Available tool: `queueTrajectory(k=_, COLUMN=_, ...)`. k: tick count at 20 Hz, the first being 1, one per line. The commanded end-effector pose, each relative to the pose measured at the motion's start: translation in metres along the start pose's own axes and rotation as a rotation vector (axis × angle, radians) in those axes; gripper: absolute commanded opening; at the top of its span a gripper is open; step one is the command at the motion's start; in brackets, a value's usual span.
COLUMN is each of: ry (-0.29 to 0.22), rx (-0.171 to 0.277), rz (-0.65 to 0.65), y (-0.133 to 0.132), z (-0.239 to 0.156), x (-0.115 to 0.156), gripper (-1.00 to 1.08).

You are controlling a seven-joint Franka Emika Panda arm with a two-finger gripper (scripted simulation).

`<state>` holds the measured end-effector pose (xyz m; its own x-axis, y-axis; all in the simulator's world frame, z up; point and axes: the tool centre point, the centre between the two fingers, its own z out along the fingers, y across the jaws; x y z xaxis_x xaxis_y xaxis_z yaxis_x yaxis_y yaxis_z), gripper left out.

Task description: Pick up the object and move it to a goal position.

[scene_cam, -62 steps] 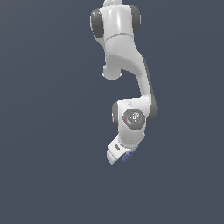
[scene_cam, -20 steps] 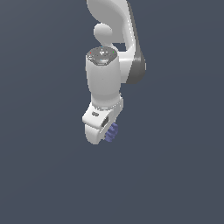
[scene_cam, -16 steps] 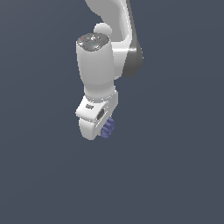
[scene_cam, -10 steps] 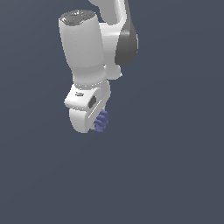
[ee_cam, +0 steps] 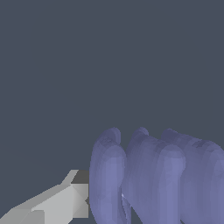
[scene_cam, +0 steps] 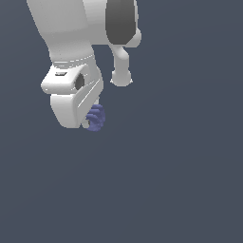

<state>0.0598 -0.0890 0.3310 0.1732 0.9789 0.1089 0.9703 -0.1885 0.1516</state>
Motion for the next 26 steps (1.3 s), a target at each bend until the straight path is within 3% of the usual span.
queueTrajectory(k=1, ry=0.01, rx=-0.006, rz=-0.043, y=0.004, z=-0.017, x=-0.008, gripper=-1.0)
queueTrajectory(k=15, ry=0.067, rx=-0.037, rz=-0.283, y=0.033, z=-0.114, x=-0.053, gripper=-1.0)
queueTrajectory(k=26, ry=0.096, rx=-0.051, rz=-0.402, y=0.053, z=-0.161, x=-0.074, gripper=-1.0)
